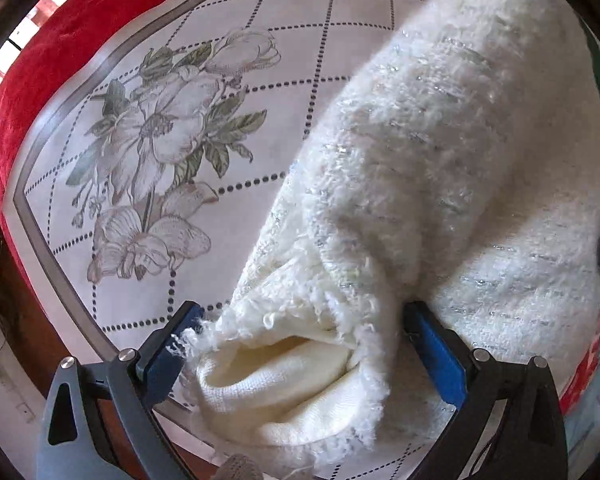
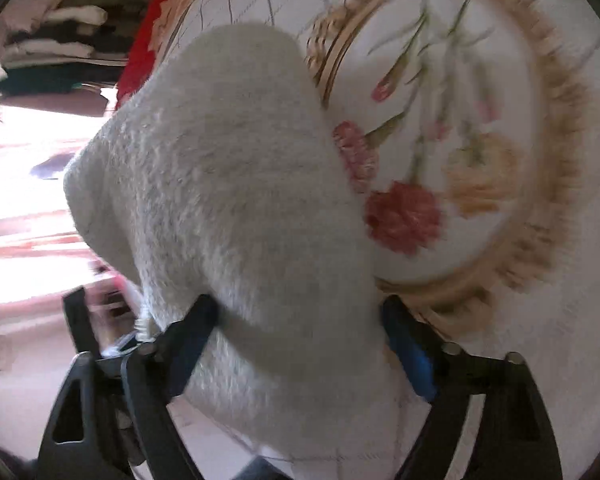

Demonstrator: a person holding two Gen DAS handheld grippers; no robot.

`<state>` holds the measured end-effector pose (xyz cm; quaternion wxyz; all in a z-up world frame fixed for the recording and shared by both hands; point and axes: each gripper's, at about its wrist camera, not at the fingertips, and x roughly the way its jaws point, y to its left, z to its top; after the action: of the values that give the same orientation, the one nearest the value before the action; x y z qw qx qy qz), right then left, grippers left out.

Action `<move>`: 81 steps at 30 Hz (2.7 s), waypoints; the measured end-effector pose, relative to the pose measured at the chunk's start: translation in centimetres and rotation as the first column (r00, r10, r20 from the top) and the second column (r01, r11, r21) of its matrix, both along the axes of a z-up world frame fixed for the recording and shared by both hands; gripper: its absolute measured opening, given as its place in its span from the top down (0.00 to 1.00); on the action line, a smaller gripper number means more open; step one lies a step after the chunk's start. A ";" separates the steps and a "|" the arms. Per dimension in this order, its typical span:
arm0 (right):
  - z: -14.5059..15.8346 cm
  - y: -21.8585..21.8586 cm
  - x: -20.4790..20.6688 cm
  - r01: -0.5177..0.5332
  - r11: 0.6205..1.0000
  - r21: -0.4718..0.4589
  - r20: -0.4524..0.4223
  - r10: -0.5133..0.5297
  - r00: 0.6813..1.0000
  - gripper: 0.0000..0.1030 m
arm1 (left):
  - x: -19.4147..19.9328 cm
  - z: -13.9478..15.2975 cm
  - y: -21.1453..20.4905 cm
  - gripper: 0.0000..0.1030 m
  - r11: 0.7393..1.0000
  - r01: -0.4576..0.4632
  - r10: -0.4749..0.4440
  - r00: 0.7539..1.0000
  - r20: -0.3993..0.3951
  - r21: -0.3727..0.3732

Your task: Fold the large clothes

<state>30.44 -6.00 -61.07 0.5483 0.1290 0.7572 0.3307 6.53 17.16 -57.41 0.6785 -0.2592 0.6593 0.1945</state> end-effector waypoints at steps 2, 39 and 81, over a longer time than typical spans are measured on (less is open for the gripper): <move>-3.1 0.6 0.5 0.015 0.994 0.107 -0.134 -0.001 0.991 0.09 | 0.4 0.4 0.3 0.00 1.000 0.009 -0.009 1.000 -0.008 0.010; 8.2 15.4 -5.0 -0.266 0.936 -0.231 0.079 0.290 0.954 0.34 | -5.5 -0.4 -4.2 0.00 0.949 -0.314 0.314 0.949 -0.008 0.042; 13.1 7.5 -5.6 -0.214 0.977 -0.015 0.087 0.215 0.973 0.39 | -12.0 5.3 -5.5 0.00 0.946 -0.317 0.314 0.948 0.056 0.066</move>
<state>24.79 1.47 -47.93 0.5425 0.0303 0.7427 0.3912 -5.47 11.68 -52.06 0.6624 -0.3405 0.5862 0.3189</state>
